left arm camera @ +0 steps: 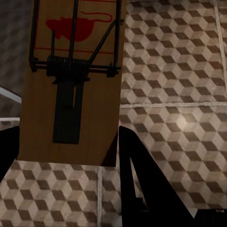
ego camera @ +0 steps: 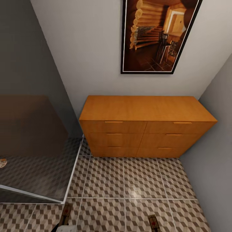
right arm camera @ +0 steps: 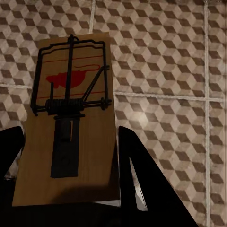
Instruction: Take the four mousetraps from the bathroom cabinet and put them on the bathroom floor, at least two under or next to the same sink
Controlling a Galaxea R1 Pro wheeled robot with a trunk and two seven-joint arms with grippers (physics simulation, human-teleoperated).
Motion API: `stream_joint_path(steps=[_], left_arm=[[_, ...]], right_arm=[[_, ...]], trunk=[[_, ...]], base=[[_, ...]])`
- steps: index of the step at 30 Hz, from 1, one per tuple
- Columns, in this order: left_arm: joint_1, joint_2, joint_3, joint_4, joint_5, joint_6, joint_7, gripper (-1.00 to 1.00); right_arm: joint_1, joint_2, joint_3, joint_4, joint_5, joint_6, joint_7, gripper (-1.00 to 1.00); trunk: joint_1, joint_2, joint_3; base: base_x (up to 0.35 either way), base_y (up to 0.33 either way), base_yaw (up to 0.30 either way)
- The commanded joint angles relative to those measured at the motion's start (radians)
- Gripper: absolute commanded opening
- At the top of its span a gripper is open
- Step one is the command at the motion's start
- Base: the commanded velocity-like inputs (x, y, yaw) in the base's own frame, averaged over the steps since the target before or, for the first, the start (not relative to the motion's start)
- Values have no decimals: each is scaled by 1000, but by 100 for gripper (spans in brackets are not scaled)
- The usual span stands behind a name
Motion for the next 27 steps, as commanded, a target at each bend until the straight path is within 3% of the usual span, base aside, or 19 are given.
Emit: stream_joint_path(steps=[1, 9, 17, 27], left_arm=[[0, -1, -8, 3, -3, -4, 11, -100], [7, -5, -9, 4, -1, -2, 11, -100], [13, -6, -9, 4, -1, 0, 11, -100], [15, -6, -9, 4, -1, -1, 11, -100]], right_arm=[[-1, -6, 4, 0, -11, -3, -1, -100], [0, -40, 3, -43, -14, -13, -141, -100], [-1, -39, 4, -51, -14, -84, -164, -100], [-1, -38, 5, -47, -14, -96, -165, -100]], trunk=[[0, -2, -1], [0, -2, -1], [0, -2, -1], [0, -2, 7]], base=[[0, 0, 0], [0, 0, 0], [0, 0, 0], [0, 0, 0]])
